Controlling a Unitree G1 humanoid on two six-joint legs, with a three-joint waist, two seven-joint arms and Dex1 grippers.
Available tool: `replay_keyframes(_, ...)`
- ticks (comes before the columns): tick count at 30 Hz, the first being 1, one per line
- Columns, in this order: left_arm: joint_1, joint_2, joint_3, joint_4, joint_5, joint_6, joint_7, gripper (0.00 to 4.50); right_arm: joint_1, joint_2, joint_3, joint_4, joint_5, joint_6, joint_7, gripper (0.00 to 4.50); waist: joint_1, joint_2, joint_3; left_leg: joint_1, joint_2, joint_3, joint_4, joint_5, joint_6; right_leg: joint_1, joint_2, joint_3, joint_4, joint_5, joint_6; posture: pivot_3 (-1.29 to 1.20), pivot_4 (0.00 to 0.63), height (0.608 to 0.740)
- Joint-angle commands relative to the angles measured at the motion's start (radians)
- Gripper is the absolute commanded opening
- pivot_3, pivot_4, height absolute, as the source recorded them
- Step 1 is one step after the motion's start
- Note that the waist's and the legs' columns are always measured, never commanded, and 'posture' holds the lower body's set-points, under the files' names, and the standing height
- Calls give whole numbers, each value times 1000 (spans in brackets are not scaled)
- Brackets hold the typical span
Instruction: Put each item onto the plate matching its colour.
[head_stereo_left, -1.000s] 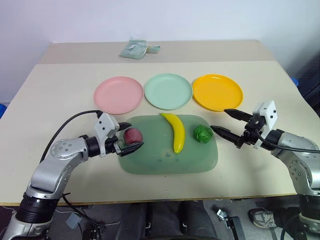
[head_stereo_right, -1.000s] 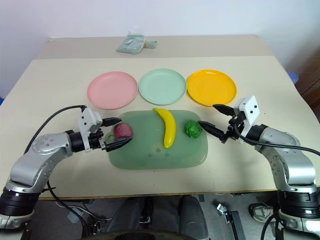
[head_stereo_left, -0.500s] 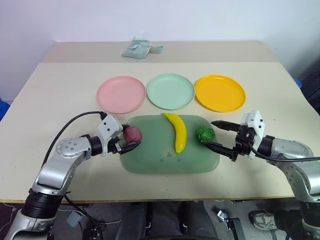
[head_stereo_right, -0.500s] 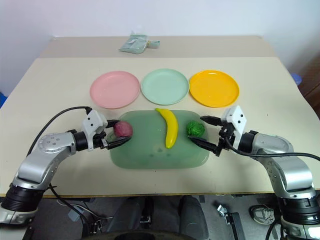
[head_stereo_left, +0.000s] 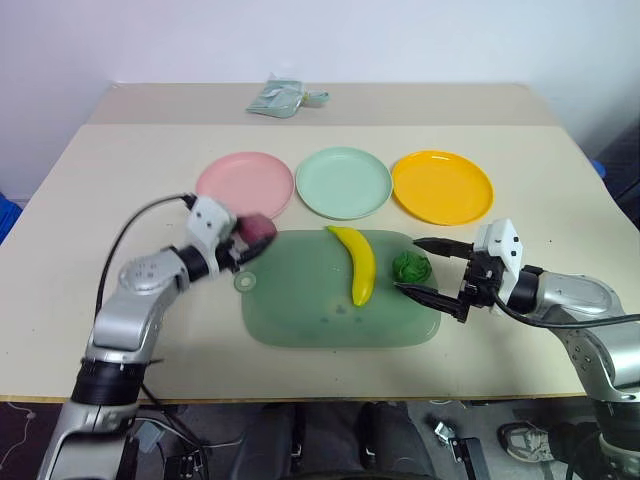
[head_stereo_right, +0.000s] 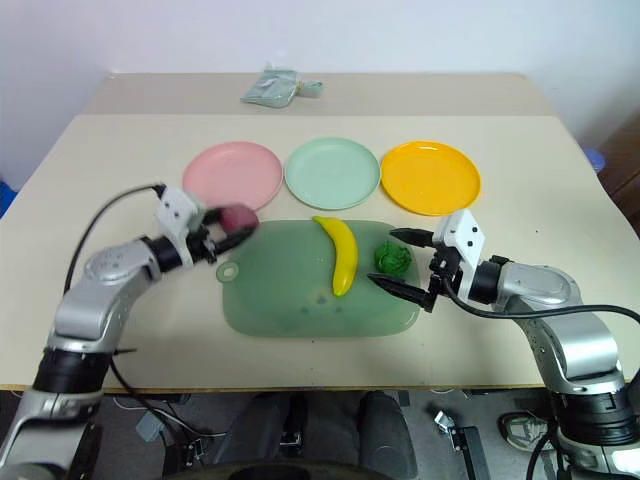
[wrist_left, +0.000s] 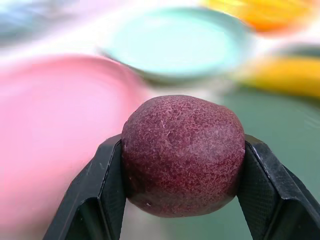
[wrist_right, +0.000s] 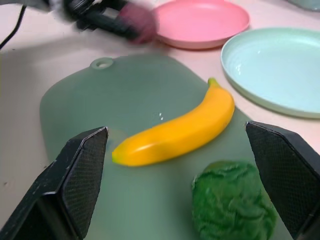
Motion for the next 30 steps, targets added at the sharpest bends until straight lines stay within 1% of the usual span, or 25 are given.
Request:
replay_keyframes(1, -118, -29, 65, 143, 39, 27, 147, 2373, -21, 16, 11, -48, -6, -34, -12, 4500, -2, 0, 0, 0, 0, 0, 0, 0, 0, 0, 0, 0, 0, 0, 0, 0, 150, 740)
replay_keyframes(6, -264, -54, 61, 376, 100, 20, 252, 2373, -25, 38, 44, -59, -20, -46, -32, 4500, -2, -1, 0, 0, 0, 1, 0, 0, 1, 0, 1, -1, 0, 0, 1, 0, 150, 740)
replay_keyframes(10, -330, -86, 80, 488, 81, 16, 262, 2373, -21, 47, 54, -71, -22, -48, -46, 4500, -1, -2, 1, 0, -1, 1, 1, 0, 1, 0, 0, -1, 0, 0, 1, 0, 150, 740)
replay_keyframes(12, -338, -91, 88, 502, 75, 18, 264, 3361, -19, 43, 56, -74, -24, -49, -51, 4500, -2, -2, 1, 0, -1, 1, 1, 0, 1, 0, 0, -1, 0, 0, 1, 0, 150, 740)
replay_keyframes(13, -339, -92, 92, 503, 74, 17, 265, 3665, -18, 41, 57, -74, -28, -49, -54, 4500, -3, -2, 1, 0, -1, 0, 1, 0, 1, 0, 0, -1, 0, 0, 1, 0, 150, 740)
replay_keyframes(14, -337, -91, 97, 494, 75, 11, 269, 4212, -20, 41, 58, -71, -35, -48, -63, 4500, -4, -2, 1, 0, -1, 1, 1, 0, 0, 0, 0, -1, 0, 0, 1, 0, 150, 740)
replay_keyframes(15, -333, -89, 103, 481, 75, 2, 270, 4464, -25, 42, 59, -66, -40, -41, -73, 4500, -4, -2, 1, 0, 0, 1, 1, 0, 0, 0, 1, -1, 0, 0, 1, 0, 150, 740)
replay_keyframes(19, -284, -73, 125, 362, 71, -50, 261, 4464, -45, 46, 70, -62, -44, 1, -114, 4500, -4, -3, 1, 0, 0, 1, 1, 0, 0, 0, 0, -1, 0, 0, 1, 0, 150, 740)
replay_keyframes(25, -126, -21, 159, 119, 49, -63, 207, 4464, -96, 87, 69, -63, -37, 75, -204, 4500, -5, -2, 1, 0, 0, 1, 0, 0, -1, 0, 0, -1, 0, 0, 1, 0, 150, 740)
replay_keyframes(27, -43, 7, 164, 15, 29, -91, 147, 4464, -126, 105, 79, -65, -34, 117, -238, 4500, -7, -2, 1, 0, 0, 1, 0, 0, -1, 0, 0, -1, 0, 0, 1, 0, 150, 740)
replay_keyframes(30, 152, 52, 150, -200, -82, -87, -43, 4464, -163, 118, 112, -61, -58, 168, -279, 4500, -9, -2, 1, 0, 1, 1, 0, 0, -1, -1, 0, -1, 0, 0, 0, 0, 150, 740)
